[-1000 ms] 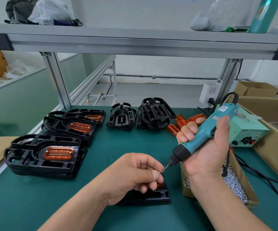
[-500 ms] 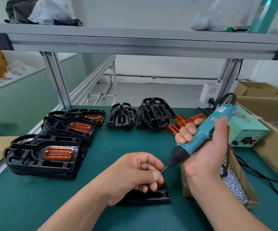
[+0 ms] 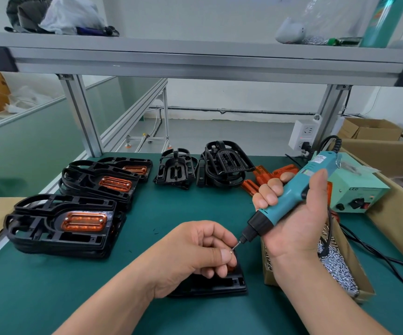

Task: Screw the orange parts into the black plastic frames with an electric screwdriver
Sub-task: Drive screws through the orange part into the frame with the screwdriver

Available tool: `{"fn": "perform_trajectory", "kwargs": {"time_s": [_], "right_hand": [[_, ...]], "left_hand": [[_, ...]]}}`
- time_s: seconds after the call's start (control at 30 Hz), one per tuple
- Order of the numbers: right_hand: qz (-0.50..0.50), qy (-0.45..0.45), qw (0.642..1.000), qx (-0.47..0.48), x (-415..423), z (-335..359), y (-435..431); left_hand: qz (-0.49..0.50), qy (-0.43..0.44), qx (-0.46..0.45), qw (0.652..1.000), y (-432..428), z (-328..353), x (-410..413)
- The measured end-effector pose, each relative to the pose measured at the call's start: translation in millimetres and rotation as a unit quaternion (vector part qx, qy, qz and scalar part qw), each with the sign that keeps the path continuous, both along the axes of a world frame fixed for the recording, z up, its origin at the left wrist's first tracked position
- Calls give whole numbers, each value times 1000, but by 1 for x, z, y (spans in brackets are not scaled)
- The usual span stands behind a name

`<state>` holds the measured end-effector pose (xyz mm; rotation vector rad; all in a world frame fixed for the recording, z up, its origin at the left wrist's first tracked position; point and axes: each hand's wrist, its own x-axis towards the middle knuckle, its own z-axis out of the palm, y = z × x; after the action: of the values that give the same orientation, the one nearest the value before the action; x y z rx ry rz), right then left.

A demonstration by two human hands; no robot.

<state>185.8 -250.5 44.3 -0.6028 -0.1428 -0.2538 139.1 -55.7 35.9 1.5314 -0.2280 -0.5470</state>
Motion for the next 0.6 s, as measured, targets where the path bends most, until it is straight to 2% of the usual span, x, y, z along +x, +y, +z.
{"fn": "perform_trajectory", "kwargs": {"time_s": [0.4, 0.6], "right_hand": [[3, 0, 1000, -2, 0, -1, 1], [-6, 3, 1000, -18, -1, 0, 2]], "left_hand": [[5, -8, 3, 1000, -1, -2, 0], [21, -60, 38, 997, -1, -2, 2]]}}
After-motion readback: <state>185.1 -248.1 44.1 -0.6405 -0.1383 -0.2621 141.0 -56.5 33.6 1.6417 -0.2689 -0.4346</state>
